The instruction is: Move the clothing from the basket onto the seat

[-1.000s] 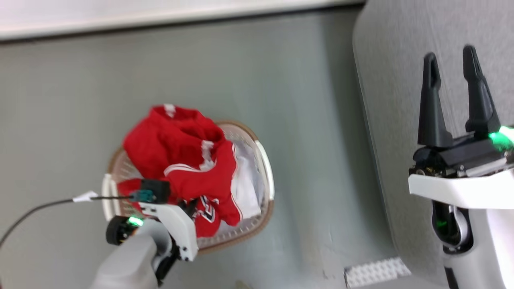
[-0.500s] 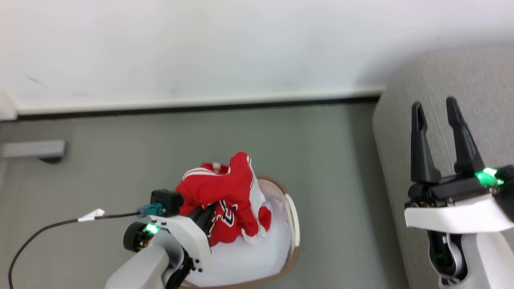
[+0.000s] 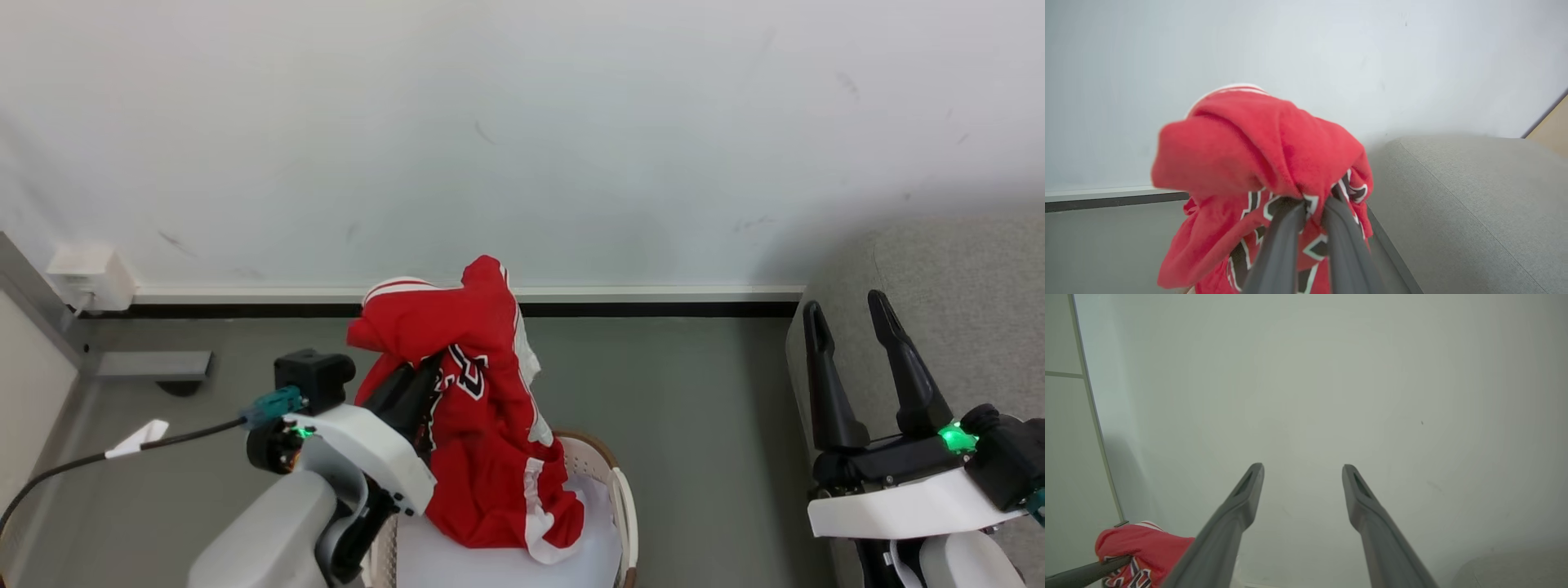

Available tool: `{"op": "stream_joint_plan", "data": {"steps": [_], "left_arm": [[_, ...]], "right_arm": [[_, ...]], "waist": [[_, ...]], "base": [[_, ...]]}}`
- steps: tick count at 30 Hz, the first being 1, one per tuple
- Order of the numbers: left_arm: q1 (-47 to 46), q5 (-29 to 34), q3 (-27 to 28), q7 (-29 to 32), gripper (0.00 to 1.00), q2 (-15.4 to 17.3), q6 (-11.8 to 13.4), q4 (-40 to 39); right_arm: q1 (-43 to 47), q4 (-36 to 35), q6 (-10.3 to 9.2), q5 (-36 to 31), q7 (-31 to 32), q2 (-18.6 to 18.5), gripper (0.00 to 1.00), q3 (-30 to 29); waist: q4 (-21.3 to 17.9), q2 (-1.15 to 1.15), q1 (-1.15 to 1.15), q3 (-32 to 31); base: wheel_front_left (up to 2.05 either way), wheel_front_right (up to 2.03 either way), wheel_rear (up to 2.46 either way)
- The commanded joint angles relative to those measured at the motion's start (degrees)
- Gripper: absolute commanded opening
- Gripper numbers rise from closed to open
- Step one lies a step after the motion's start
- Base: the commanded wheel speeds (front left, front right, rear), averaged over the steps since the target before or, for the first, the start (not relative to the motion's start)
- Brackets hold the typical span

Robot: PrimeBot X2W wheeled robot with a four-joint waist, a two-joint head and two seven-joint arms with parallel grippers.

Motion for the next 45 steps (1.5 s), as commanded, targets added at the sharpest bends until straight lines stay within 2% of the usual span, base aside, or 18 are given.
{"op": "stream_joint_plan", "data": {"steps": [1, 12, 17, 23, 29, 36, 45], "left_arm": [[1.22, 1.29, 0.67, -0.13, 0.00, 0.64, 0.63, -2.15], [4.48, 2.70, 1.50, 1.09, 0.00, 2.95, 4.69, -13.65], [5.01, 2.74, 1.26, 1.82, 0.00, 3.54, 5.61, -15.96], [4.21, 3.68, 0.57, 2.38, 0.00, 3.79, 6.09, -17.51], [2.48, 4.63, -0.81, 3.24, 0.00, 2.59, 5.85, -18.19], [0.84, 6.04, -3.85, 3.76, 0.00, -0.29, 5.07, -17.47], [0.36, 7.73, -7.77, 4.27, 0.00, -3.55, 3.71, -16.42]], "right_arm": [[0.96, 0.15, -0.12, -0.29, 0.05, -0.16, 1.00, 0.14], [2.26, 1.11, -0.12, -1.25, 0.05, -0.54, 1.00, 3.03], [1.96, 1.30, -0.12, -1.39, 0.05, -0.73, 1.00, 4.29], [1.07, 3.58, -0.12, 0.36, 0.05, -0.09, 1.00, 9.24], [-1.52, 10.18, -0.12, 1.53, 0.05, 0.72, 1.00, 15.74], [-6.01, 20.11, -0.12, 4.85, 0.04, 1.77, 1.00, 22.64], [-9.27, 26.95, -0.12, 7.66, 0.05, 2.51, 1.00, 24.35]], "waist": [[0.33, -0.01, 0.01, -0.84], [0.84, -0.01, 0.01, -2.63], [1.05, -0.01, 0.01, -2.73], [1.45, -0.01, 0.01, -2.65], [3.22, -0.01, 0.01, -2.55], [6.65, -0.01, 0.01, -2.81], [10.08, -0.01, 0.01, -3.25]], "base": [[0.00, 0.00, 0.00], [0.00, 0.00, 0.00], [0.00, 0.00, 0.00], [0.00, 0.00, 0.00], [0.00, 0.00, 0.00], [0.00, 0.00, 0.00], [0.00, 0.00, 0.00]]}}
